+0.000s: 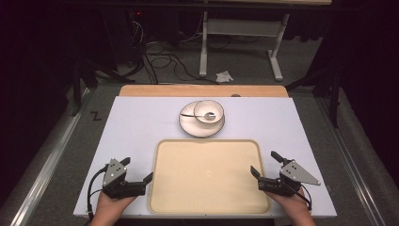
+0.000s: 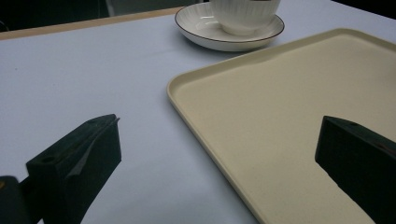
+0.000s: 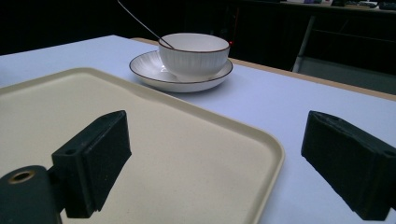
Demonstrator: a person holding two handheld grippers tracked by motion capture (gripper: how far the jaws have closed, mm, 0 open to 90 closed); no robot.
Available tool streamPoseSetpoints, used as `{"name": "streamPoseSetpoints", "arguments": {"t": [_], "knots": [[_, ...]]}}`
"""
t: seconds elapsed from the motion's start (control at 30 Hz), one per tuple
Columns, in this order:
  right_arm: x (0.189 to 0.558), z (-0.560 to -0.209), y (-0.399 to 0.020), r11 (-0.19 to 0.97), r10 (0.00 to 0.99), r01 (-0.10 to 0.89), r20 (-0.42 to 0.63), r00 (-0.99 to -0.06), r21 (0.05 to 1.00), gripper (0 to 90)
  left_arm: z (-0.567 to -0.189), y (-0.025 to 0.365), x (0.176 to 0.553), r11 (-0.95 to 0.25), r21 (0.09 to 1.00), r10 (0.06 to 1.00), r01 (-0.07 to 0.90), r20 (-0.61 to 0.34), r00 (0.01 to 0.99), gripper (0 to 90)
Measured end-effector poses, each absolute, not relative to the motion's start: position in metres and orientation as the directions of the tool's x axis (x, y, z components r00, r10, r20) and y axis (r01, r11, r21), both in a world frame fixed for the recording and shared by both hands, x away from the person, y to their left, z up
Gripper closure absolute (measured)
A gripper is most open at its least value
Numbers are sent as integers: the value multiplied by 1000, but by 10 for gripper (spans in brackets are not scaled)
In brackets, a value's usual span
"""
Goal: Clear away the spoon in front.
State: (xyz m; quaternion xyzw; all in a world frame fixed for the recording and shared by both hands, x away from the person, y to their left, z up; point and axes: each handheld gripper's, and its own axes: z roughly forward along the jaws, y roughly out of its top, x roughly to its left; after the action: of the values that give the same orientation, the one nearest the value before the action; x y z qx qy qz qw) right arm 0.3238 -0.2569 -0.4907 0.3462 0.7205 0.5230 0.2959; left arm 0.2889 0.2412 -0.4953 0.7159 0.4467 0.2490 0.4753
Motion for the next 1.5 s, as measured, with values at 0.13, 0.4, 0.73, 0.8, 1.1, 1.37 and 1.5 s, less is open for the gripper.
{"name": "streamPoseSetpoints", "arguments": {"t": [0.13, 0.4, 0.73, 0.8, 1.1, 1.37, 1.5], "knots": [[323, -491, -260, 211, 810, 186, -65, -583, 960, 87, -496, 238, 292, -152, 904, 876, 401, -65, 479, 11], [322, -490, -262, 198, 808, 186, -53, -587, 962, 87, -497, 236, 292, -162, 902, 873, 401, -58, 483, 23], [324, -491, -262, 197, 807, 191, -49, -588, 962, 88, -497, 241, 293, -136, 908, 880, 396, -73, 469, 37], [324, -491, -262, 202, 806, 186, -55, -590, 962, 88, -497, 241, 293, -128, 910, 881, 394, -77, 466, 39], [324, -491, -262, 204, 805, 190, -54, -591, 960, 89, -497, 243, 294, -116, 904, 881, 411, -97, 463, 41], [324, -491, -262, 204, 804, 190, -54, -592, 961, 89, -497, 243, 293, -114, 907, 876, 406, -101, 471, 42], [324, -491, -262, 209, 803, 189, -58, -593, 960, 89, -496, 241, 293, -145, 900, 874, 411, -79, 480, 42]]}}
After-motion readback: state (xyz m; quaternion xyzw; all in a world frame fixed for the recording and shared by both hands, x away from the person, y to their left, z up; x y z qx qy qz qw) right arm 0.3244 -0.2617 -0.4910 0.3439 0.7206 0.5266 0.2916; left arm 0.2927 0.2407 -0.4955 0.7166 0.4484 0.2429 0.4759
